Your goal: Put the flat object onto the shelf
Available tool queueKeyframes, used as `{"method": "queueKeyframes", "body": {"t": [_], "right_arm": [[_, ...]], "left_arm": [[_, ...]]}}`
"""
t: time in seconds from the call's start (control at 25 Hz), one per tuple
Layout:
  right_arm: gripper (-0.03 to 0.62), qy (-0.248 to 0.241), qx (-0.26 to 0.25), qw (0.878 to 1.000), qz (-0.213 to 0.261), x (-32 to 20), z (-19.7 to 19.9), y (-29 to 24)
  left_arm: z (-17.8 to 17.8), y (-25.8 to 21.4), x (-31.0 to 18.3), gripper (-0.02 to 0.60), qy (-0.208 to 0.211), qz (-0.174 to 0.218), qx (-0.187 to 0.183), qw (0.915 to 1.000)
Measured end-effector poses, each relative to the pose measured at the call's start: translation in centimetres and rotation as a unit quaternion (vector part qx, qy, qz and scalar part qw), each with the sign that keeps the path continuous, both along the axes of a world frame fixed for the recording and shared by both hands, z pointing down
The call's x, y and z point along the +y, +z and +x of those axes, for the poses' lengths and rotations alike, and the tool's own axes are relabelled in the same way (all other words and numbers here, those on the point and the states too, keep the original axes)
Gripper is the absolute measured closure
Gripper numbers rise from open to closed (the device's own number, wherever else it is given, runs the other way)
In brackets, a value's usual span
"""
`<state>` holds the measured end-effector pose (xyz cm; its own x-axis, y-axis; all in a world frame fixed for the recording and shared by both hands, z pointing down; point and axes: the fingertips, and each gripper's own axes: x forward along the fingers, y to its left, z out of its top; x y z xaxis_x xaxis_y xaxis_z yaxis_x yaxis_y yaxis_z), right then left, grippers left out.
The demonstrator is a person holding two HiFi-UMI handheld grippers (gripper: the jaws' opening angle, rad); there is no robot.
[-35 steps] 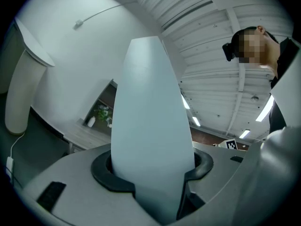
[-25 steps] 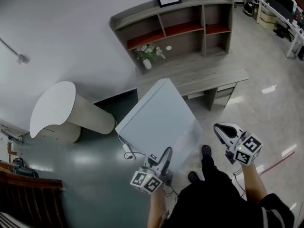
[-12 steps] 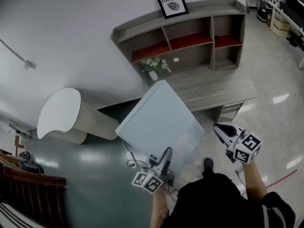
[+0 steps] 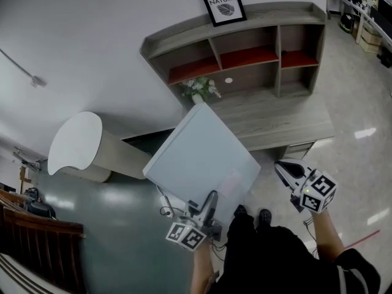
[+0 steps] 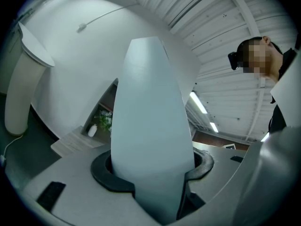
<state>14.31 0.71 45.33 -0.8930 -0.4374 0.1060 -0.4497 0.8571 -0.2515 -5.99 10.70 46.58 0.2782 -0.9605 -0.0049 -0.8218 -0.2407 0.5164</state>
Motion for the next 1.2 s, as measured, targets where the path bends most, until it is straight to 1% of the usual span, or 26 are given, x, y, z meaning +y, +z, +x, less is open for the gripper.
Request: {"method": "queueKeyframes", "body": {"t": [0.12, 0.36, 0.56, 0.72, 0.84, 1.04, 1.2], "right_arm": [[0.582, 0.001, 0.003, 1.0, -0.005, -0.7, -0.1, 0.5], [0.582, 0.006, 0.012, 1.0, -0.009, -2.8, -0.7, 1.2], [0.582, 0.015, 0.014, 1.0, 0.0, -5.4, -2.1, 0.7], [0.582, 0.022, 0.014, 1.0, 0.005, -8.4, -4.1, 0.4], [0.582, 0.023, 0.017, 0.999, 0.014, -10.9, -6.2, -0.5], [0.582, 0.037, 0.017, 0.999, 0.024, -15.5, -9.1, -2.2], [0.582, 0.048, 0.019, 0.998, 0.033, -18.8, -11.2, -3.3]], "left_arm": [[-0.2, 0.2, -0.8, 0.313, -0.002, 0.0, 0.003, 1.0], [-1.1, 0.4, -3.6, 0.313, 0.007, 0.001, -0.002, 1.0], [-2.6, -0.3, -6.8, 0.313, 0.018, 0.015, -0.008, 0.9997], [-4.5, -0.8, -10.2, 0.311, 0.027, 0.025, -0.009, 0.9993], [-6.6, -1.6, -13.2, 0.311, 0.032, 0.034, -0.016, 0.9988], [-10.0, -3.5, -18.4, 0.313, 0.044, 0.053, -0.014, 0.9975], [-12.3, -5.2, -21.7, 0.311, 0.063, 0.065, -0.029, 0.9955]]}}
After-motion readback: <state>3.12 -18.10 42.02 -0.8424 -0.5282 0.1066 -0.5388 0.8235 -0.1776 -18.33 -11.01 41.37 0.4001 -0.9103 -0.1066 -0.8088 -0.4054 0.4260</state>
